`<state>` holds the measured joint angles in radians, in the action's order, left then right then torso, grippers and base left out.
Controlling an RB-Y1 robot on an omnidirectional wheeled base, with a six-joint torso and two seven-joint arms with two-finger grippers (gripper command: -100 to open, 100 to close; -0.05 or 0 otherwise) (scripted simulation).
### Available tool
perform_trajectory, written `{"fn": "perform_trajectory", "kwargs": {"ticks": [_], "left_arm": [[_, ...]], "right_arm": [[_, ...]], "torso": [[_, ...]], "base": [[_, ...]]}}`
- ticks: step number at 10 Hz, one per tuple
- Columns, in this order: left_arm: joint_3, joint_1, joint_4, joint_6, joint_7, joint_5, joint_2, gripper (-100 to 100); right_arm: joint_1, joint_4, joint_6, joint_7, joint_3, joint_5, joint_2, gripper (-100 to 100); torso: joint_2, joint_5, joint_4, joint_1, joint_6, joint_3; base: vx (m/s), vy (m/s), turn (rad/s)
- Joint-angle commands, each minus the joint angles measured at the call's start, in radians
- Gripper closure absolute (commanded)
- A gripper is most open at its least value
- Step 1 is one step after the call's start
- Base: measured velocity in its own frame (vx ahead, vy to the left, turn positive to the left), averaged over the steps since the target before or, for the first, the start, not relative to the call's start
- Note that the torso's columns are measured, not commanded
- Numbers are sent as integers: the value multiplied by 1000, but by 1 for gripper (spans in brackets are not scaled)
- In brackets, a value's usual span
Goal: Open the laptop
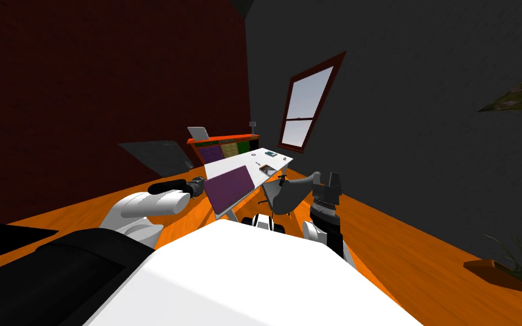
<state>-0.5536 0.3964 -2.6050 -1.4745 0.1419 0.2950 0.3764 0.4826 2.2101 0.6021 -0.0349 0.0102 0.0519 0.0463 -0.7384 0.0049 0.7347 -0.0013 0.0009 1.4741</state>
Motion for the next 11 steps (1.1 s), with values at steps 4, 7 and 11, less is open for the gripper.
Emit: {"fn": "perform_trajectory", "kwargs": {"ticks": [4,7,11], "left_arm": [[-8,10,-5,-111,28,67,-11,100],[-4,15,-1,-135,34,85,-20,100],[0,19,2,-159,41,102,-29,100]], "right_arm": [[0,0,0,0,0,0,0,0],[0,0,0,0,0,0,0,0],[0,0,0,0,0,0,0,0]], "torso": [[1,0,0,0,0,0],[5,7,-5,0,3,1],[5,0,-2,-5,3,2]], "base": [[9,33,-63],[8,52,-59],[3,18,-20]]}}
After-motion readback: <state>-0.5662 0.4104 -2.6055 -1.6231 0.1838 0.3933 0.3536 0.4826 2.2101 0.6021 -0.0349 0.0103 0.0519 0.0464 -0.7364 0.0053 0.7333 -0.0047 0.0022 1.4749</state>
